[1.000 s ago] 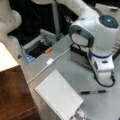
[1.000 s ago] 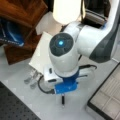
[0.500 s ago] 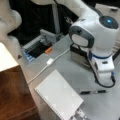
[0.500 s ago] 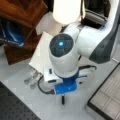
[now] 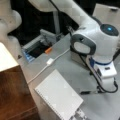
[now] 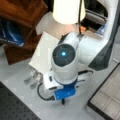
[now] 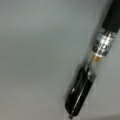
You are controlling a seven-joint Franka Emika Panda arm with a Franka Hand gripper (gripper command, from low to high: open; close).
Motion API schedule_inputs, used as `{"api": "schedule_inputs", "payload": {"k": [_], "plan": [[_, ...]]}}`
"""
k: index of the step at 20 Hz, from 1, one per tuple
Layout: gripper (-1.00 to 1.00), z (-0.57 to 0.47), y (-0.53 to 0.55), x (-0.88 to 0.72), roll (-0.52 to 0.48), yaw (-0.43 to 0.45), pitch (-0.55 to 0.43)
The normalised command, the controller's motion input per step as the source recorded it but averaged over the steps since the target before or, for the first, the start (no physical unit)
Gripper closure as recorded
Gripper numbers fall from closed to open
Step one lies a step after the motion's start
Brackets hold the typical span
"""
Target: Turn on the lamps. Open the box. Pick up the pen. Put it in the box.
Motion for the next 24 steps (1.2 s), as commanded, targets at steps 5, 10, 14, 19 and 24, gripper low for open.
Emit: {"api": "schedule_inputs", "payload": {"k": [5,10,14,19,24], "plan": [[-1.0,-0.08,0.0,0.14,-0.11,0.213,-0.074],[-1.0,-0.17,-0.06,0.17,-0.115,0.216,-0.089],[-1.0,-0.13,-0.12,0.13,-0.119,0.198,-0.075],[-1.0,-0.08,-0.08,0.03,-0.127,0.181,-0.049],[-1.0,-0.07,-0.06,-0.07,-0.147,0.176,-0.064]]}}
